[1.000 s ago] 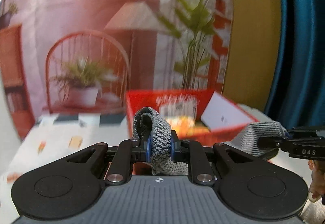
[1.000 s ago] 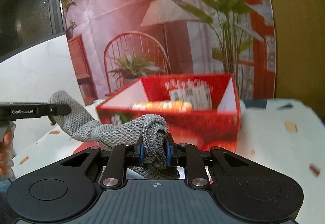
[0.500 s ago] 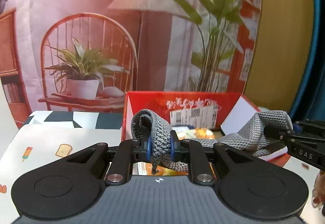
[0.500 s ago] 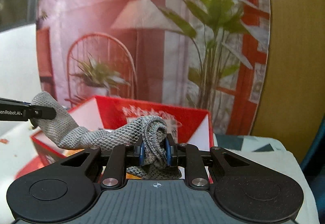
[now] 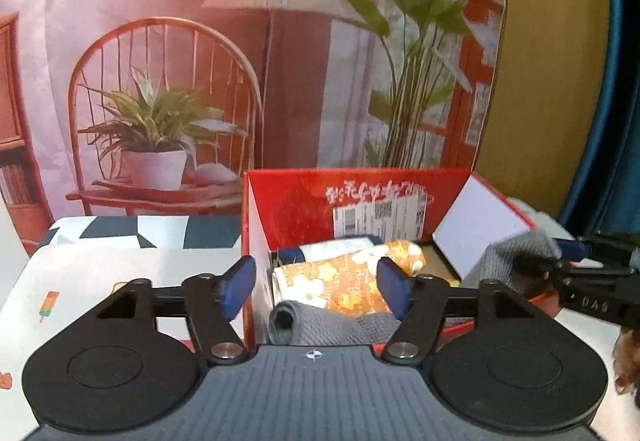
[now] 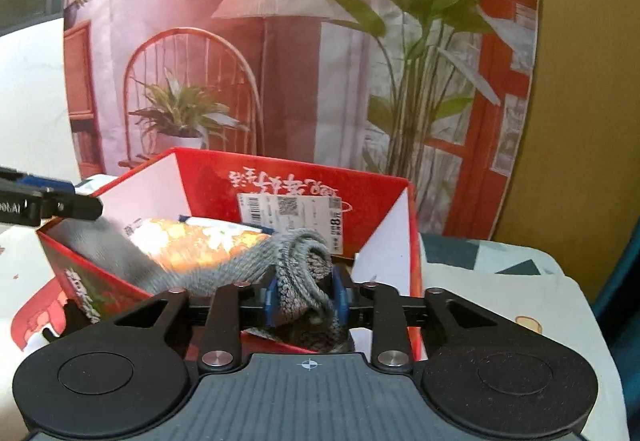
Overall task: Organize soft objects
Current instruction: 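Open both grippers to release the grey towel in the box, then move both grippers down to the green tasseled pouch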
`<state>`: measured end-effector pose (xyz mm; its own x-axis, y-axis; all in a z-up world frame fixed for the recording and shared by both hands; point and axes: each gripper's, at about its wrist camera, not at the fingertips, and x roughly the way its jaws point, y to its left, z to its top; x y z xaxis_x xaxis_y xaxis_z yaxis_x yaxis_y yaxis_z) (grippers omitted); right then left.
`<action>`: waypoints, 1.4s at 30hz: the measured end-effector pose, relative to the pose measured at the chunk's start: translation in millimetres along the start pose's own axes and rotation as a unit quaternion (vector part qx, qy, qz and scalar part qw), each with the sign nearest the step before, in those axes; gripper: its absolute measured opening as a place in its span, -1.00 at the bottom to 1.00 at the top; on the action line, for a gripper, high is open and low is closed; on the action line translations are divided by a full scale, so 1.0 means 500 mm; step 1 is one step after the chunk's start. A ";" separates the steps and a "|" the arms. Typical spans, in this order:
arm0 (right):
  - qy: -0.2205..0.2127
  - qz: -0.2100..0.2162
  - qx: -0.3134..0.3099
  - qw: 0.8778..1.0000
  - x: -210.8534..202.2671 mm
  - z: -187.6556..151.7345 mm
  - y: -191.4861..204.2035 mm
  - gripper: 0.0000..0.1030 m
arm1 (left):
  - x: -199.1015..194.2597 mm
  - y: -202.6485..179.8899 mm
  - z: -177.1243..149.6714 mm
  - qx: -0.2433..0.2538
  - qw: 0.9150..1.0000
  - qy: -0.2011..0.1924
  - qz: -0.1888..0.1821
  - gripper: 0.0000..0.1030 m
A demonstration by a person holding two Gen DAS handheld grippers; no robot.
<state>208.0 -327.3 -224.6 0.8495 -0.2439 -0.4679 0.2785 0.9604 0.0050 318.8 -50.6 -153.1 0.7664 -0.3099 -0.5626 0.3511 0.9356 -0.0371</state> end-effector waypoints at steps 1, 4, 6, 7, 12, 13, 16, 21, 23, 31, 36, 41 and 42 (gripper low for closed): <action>-0.007 -0.008 0.000 1.000 -0.005 -0.001 0.003 -0.34 | -0.006 0.004 0.001 -0.004 1.000 -0.003 0.000 0.46; -0.025 -0.021 0.005 0.999 -0.021 -0.001 0.007 -0.04 | -0.027 0.005 -0.001 -0.005 1.000 -0.013 0.005 0.52; -0.041 -0.024 0.006 0.999 -0.039 -0.003 0.011 0.05 | -0.044 0.006 -0.006 -0.006 1.000 -0.018 0.004 0.55; -0.048 -0.022 0.006 0.999 -0.048 -0.005 0.013 0.07 | -0.056 0.008 -0.012 -0.008 1.000 -0.023 0.005 0.55; -0.070 0.001 0.018 0.997 -0.101 -0.019 0.026 0.09 | -0.123 0.013 -0.064 -0.030 0.999 -0.034 0.000 0.55; -0.073 0.010 0.026 0.997 -0.112 -0.025 0.028 0.09 | -0.135 0.013 -0.082 -0.035 0.999 -0.033 -0.002 0.55; -0.072 0.027 0.042 0.996 -0.143 -0.048 0.043 0.09 | -0.158 0.012 -0.137 -0.035 0.999 -0.019 0.005 0.55; -0.044 0.046 0.047 0.997 -0.173 -0.109 0.081 0.08 | -0.185 0.018 -0.228 -0.052 0.999 0.013 0.008 0.52; -0.029 0.058 0.053 0.996 -0.186 -0.141 0.097 0.08 | -0.197 0.019 -0.258 -0.067 0.997 0.023 -0.004 0.52; 0.030 0.066 0.059 0.996 -0.243 -0.250 0.126 0.06 | -0.212 -0.016 -0.306 -0.056 0.996 0.043 -0.053 0.45; 0.049 0.076 0.065 0.994 -0.276 -0.289 0.125 0.05 | -0.210 -0.023 -0.324 -0.070 0.993 0.057 -0.070 0.40; 0.062 0.101 0.023 0.993 -0.285 -0.302 0.144 0.05 | -0.201 -0.030 -0.331 -0.075 0.992 0.068 -0.079 0.30; 0.063 0.106 0.020 0.992 -0.282 -0.303 0.148 0.05 | -0.201 -0.033 -0.332 -0.075 0.991 0.070 -0.081 0.30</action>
<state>40.7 -201.6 -292.2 0.8287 -0.0158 -0.5594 0.1194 0.9816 0.1491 146.6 -6.8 -233.2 0.6204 -0.4420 -0.6479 0.3726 0.8930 -0.2524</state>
